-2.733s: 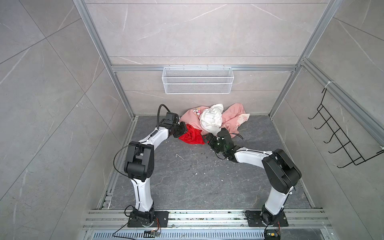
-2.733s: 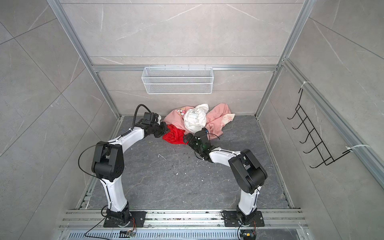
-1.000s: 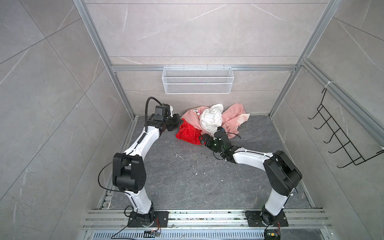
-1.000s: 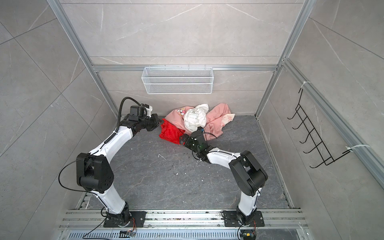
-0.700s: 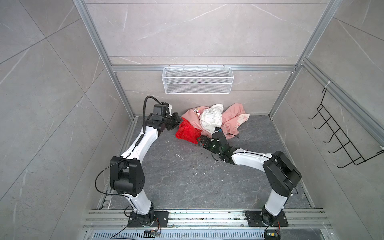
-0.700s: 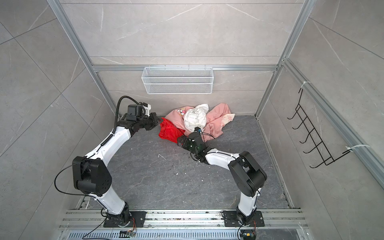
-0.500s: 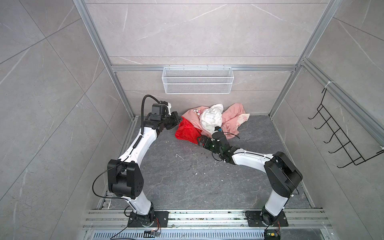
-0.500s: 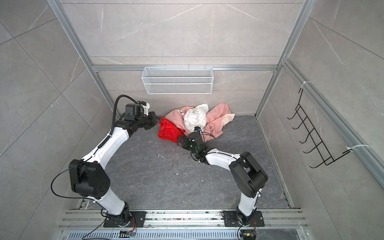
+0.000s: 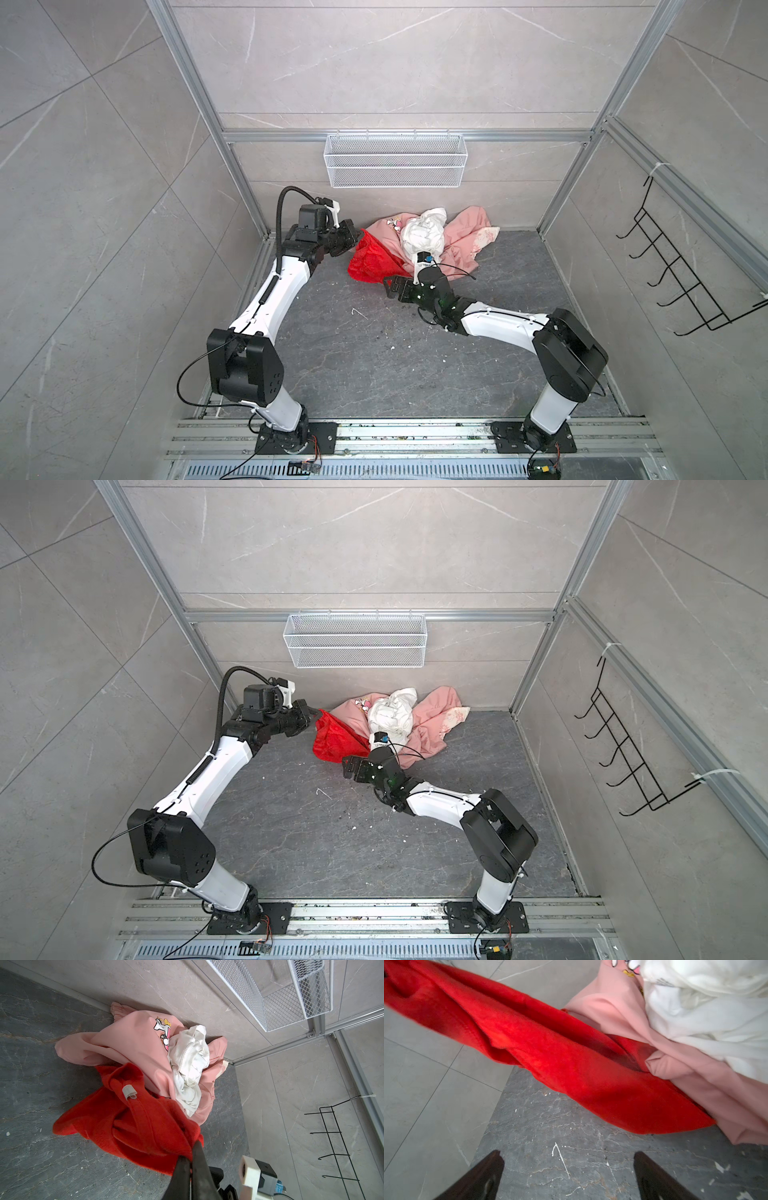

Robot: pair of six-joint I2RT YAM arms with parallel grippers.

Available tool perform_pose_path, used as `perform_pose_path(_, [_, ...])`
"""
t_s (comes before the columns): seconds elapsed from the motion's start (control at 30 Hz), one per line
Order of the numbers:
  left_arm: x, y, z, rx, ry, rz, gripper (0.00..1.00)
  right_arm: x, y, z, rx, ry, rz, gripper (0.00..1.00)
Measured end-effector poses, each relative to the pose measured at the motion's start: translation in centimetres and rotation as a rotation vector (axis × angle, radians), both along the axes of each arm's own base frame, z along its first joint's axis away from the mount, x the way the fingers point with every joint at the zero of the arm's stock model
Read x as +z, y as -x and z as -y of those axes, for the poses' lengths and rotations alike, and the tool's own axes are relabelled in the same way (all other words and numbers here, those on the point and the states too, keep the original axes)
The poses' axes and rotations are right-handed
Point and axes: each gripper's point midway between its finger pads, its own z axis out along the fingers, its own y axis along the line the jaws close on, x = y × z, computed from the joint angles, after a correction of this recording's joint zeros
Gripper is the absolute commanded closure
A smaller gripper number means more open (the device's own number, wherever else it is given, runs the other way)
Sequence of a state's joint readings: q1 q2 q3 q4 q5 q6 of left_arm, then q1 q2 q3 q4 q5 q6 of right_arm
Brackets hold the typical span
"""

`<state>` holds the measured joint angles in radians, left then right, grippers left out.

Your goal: Pick out a specific cloth from the pile

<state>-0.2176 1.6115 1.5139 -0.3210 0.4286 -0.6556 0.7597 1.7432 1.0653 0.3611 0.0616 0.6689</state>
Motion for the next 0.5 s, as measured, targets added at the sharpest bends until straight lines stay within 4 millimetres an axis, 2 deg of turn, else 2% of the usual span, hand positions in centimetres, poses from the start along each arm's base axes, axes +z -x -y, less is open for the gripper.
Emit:
perform_pose_path(0.33, [3.7, -0.1, 0.0, 0.001, 0.015, 0.074, 1.0, 3.4, 0.5, -1.5, 0.092, 0.028, 0.186, 0.0])
perform_pose_path(0.5, [4.8, 0.0, 0.0, 0.0, 0.021, 0.098, 1.0, 4.8, 0.8, -1.9, 0.132, 0.043, 0.261, 0.0])
